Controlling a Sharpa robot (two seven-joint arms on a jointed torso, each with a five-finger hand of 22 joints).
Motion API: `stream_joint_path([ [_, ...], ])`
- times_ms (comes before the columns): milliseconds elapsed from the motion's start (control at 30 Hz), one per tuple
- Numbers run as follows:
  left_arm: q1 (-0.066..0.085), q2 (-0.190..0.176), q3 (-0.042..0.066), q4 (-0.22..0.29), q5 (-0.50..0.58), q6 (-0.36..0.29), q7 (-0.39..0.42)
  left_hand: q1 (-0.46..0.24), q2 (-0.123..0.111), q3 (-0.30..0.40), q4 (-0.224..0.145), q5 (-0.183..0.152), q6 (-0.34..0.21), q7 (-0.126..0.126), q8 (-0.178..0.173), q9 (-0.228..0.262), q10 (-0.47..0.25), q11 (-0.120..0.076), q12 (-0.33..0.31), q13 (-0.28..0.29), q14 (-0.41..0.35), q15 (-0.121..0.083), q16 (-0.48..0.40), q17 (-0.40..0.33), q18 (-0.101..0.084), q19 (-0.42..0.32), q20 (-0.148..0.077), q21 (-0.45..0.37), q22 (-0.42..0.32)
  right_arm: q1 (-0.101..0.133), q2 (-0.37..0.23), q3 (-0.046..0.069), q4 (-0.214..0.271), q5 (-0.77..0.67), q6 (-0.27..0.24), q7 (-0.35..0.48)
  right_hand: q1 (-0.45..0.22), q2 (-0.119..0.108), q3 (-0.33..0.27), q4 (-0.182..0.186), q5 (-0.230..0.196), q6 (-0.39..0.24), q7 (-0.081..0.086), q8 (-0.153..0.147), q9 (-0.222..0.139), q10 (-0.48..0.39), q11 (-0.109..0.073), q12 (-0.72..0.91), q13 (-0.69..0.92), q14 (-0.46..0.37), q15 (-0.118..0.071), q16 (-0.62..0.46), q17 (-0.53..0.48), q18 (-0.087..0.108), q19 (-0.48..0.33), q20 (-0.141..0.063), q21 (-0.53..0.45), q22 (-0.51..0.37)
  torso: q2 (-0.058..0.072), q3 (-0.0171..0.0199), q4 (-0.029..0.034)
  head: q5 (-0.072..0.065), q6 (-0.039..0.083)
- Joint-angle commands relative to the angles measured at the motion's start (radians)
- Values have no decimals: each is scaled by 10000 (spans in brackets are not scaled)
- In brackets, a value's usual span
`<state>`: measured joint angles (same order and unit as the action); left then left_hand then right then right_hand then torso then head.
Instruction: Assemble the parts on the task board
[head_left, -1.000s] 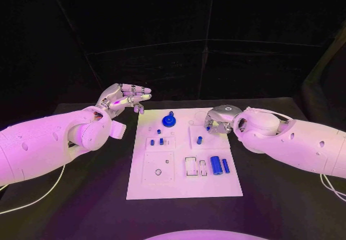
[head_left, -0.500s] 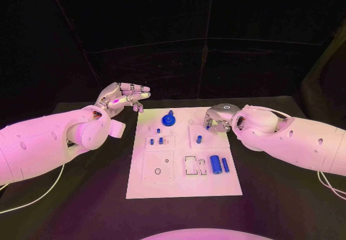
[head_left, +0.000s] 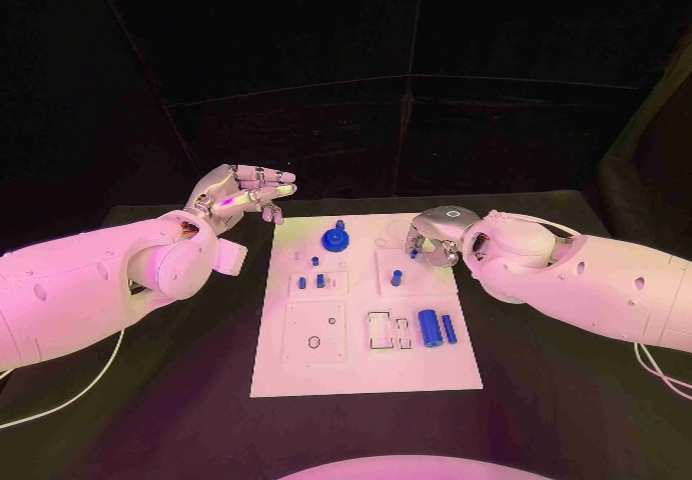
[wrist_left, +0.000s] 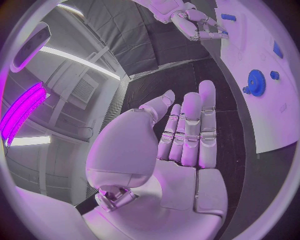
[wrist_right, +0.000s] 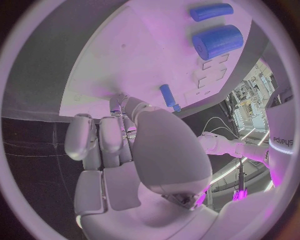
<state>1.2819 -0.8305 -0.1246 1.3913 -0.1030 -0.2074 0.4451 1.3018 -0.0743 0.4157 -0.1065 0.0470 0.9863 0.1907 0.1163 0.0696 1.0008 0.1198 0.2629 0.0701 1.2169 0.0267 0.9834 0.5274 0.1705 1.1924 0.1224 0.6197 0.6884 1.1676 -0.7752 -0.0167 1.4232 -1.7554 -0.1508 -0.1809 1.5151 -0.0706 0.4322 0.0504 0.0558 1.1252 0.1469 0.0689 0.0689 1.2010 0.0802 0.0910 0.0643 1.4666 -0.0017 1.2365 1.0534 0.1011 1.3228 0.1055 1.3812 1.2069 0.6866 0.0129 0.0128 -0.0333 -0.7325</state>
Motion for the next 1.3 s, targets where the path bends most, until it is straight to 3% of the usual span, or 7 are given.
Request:
stream_joint_path([
  [33, 18, -17, 9, -4, 71, -25, 19, 0, 14, 33, -13, 28, 31, 25, 53, -11, 40, 19, 51, -1, -60, 18, -61, -12, 127, -65, 29, -60, -14, 16, -113, 0, 151, 122, -692, -102, -158, -35, 149, -38, -19, 55, -12, -30, -5, 79, -22, -60, 4, 220, -28, 43, -2, -205, 84, -16, 60, 44, -3, 1, -14, -4, 9],
  [300, 19, -27, 9, -75, 71, -13, -37, 5, 10, 31, -19, 28, 22, 34, 51, -13, 29, 25, 53, -4, -65, 21, -63, -20, 127, -66, 29, -66, -19, 19, -493, 8, 600, 330, -1471, -38, -341, -122, 379, -135, -20, 42, -1, -31, -5, 68, -7, -108, 3, 225, -18, 81, 11, -218, 123, -7, 101, 111, -11, -2, 6, -31, 43],
  [633, 19, -18, 8, -73, 71, -3, -92, 11, 5, 29, -28, 28, 6, 45, 45, -17, 11, 34, 55, -8, -73, 26, -67, -33, 125, -68, 31, -76, -28, 22, -930, 16, 1965, 645, -1713, -25, -416, -155, 488, -184, -16, 42, 3, -28, -4, 68, -4, -125, 4, 231, -14, 113, 36, -228, 154, -2, 129, 160, 6, 1, -24, 104, 48],
  [833, 18, 38, 7, -28, 71, 8, -102, 13, 5, 29, -31, 28, 1, 49, 43, -18, 4, 37, 56, -10, -75, 27, -68, -38, 124, -69, 32, -79, -31, 17, -568, 12, 2671, 691, -1616, 27, -448, -162, 554, -215, -10, 38, 8, -28, -4, 65, 0, -136, 4, 232, -11, 124, 38, -230, 161, 0, 138, 172, 11, -8, 26, 192, -15],
  [1033, 18, 73, 5, 46, 73, 17, -125, 13, 5, 29, -31, 28, 1, 49, 43, -18, 4, 37, 56, -10, -75, 27, -68, -38, 124, -69, 32, -79, -31, -94, -106, 5, 2933, 602, -1363, 70, -473, -166, 576, -222, -8, 34, 14, -29, -5, 61, 5, -141, 4, 231, -9, 121, 28, -229, 158, 1, 137, 169, -3, -38, 23, 307, -91],
  [1233, 18, 158, -3, 98, 272, 18, -158, 10, 2, 24, -32, 28, -7, 55, 41, -20, -5, 43, 58, -12, -79, 31, -70, -45, 123, -70, 34, -84, -36, -415, 464, -2, 2836, 373, -889, 92, -504, -163, 607, -231, -3, 28, 17, -30, -5, 54, 10, -149, 3, 228, -4, 120, 18, -229, 157, 4, 138, 169, 4, -25, -4, 472, -165],
  [1300, 18, 184, -5, 107, 303, 18, -165, 9, 1, 23, -32, 28, -10, 57, 41, -20, -8, 44, 59, -12, -81, 32, -70, -47, 123, -70, 34, -86, -38, -507, 619, -5, 2734, 300, -726, 94, -511, -159, 630, -243, 2, 22, 18, -33, -6, 47, 11, -155, 3, 228, -3, 124, 20, -227, 152, 6, 135, 163, 1, -40, -8, 512, -172],
])
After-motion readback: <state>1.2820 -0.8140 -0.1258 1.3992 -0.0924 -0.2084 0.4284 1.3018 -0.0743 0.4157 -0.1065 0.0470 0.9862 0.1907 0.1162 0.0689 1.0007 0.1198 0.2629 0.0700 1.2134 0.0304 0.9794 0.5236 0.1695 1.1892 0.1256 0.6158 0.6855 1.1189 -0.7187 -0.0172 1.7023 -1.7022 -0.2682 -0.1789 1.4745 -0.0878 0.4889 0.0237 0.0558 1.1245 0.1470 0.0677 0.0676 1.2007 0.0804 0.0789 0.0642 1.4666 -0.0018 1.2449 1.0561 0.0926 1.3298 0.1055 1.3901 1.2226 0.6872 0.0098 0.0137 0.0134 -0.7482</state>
